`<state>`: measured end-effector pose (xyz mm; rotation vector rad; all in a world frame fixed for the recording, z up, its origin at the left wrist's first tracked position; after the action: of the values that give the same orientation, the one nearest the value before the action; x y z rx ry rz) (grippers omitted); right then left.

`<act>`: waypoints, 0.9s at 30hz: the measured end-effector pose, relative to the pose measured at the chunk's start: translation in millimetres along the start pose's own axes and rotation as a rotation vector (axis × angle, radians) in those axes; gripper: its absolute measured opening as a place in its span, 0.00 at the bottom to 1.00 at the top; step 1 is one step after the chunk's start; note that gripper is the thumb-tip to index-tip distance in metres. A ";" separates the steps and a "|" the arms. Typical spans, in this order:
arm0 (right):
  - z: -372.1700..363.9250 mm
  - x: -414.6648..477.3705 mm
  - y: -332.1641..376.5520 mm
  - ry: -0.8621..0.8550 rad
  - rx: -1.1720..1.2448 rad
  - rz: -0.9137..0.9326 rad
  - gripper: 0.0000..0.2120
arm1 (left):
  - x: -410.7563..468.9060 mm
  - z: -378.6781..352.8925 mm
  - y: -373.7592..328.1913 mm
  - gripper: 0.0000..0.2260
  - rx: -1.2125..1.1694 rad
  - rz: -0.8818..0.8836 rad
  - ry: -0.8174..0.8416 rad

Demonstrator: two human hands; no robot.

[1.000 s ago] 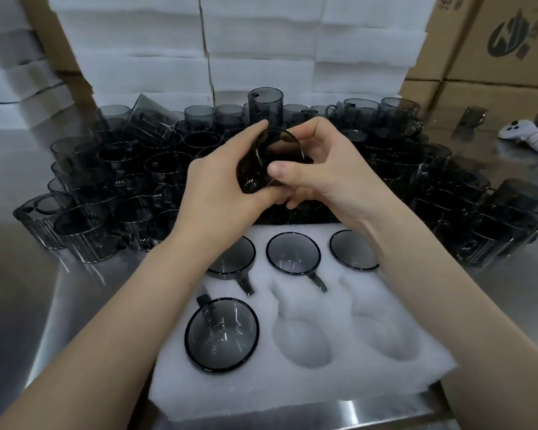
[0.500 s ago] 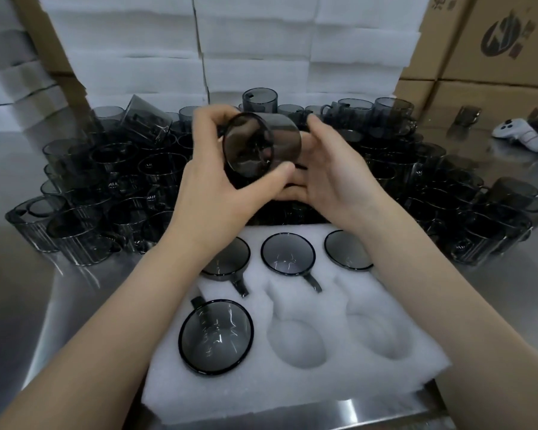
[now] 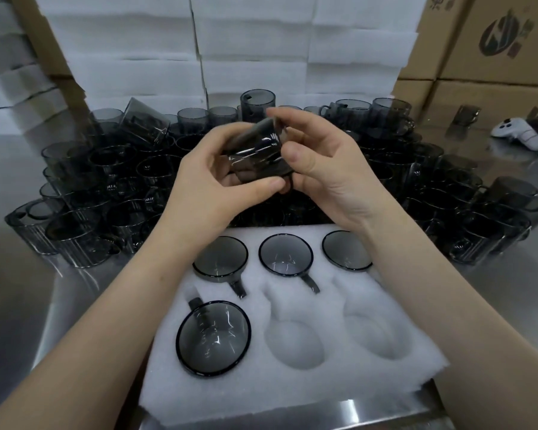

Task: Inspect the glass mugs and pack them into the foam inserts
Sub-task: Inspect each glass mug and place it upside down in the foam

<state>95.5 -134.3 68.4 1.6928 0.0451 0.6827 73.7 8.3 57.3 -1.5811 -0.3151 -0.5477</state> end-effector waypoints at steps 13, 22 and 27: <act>5.1 1.2 -6.2 -0.186 -0.001 -0.079 0.08 | 0.4 -7.3 4.7 0.26 0.037 0.052 0.125; 0.9 -1.1 -7.6 0.058 0.250 -0.192 0.16 | 0.5 -0.4 5.0 0.24 -0.014 0.060 0.059; 3.4 0.0 -6.8 -0.112 0.054 -0.100 0.07 | 0.5 -4.1 5.8 0.26 0.049 0.058 0.098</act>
<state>99.3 -135.7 61.9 1.7653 0.0690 0.5161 76.5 3.7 52.7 -1.5060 -0.2072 -0.5663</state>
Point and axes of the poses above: each hand's wrist, its own x-axis towards the middle knuckle, its own z-axis out of the back of the hand, y = z × x, the point moved 5 cm from there along x, towards the middle knuckle, and after that the axes turned 2 degrees about -x, right-handed, at the moved point
